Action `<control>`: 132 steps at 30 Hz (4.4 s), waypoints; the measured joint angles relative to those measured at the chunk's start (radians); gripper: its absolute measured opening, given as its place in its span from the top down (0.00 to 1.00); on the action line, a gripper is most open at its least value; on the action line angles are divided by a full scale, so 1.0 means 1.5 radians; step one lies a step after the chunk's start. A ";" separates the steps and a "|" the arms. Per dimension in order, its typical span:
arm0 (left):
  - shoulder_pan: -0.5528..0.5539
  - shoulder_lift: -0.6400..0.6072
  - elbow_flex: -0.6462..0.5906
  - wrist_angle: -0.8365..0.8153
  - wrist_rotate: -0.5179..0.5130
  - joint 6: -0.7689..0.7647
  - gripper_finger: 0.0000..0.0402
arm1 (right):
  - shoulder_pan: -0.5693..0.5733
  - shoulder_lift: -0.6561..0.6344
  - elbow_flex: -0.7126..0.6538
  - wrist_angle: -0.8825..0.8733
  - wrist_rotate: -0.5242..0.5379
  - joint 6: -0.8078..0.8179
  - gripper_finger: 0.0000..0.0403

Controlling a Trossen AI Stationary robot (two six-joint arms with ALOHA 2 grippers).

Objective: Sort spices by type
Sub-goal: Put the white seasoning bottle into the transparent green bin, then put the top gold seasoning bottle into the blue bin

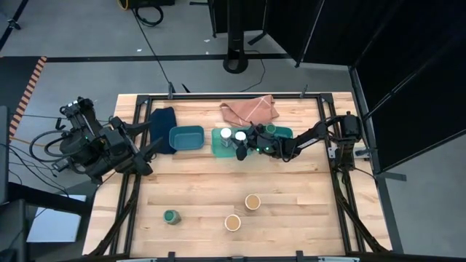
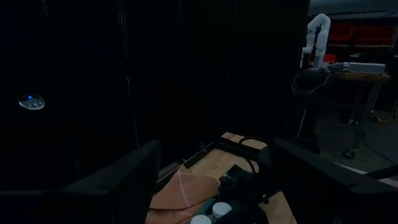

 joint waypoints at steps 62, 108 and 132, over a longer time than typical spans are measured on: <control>0.000 0.000 0.000 -0.001 0.000 0.001 0.23 | 0.436 -0.352 0.113 -0.278 0.199 -0.183 0.27; 0.000 0.000 0.000 -0.017 0.000 -0.001 0.23 | 0.460 -0.209 0.115 -0.543 0.120 0.246 0.24; 0.000 0.000 0.000 -0.033 0.000 -0.002 0.23 | 0.453 -0.220 0.148 -0.395 0.102 0.142 0.24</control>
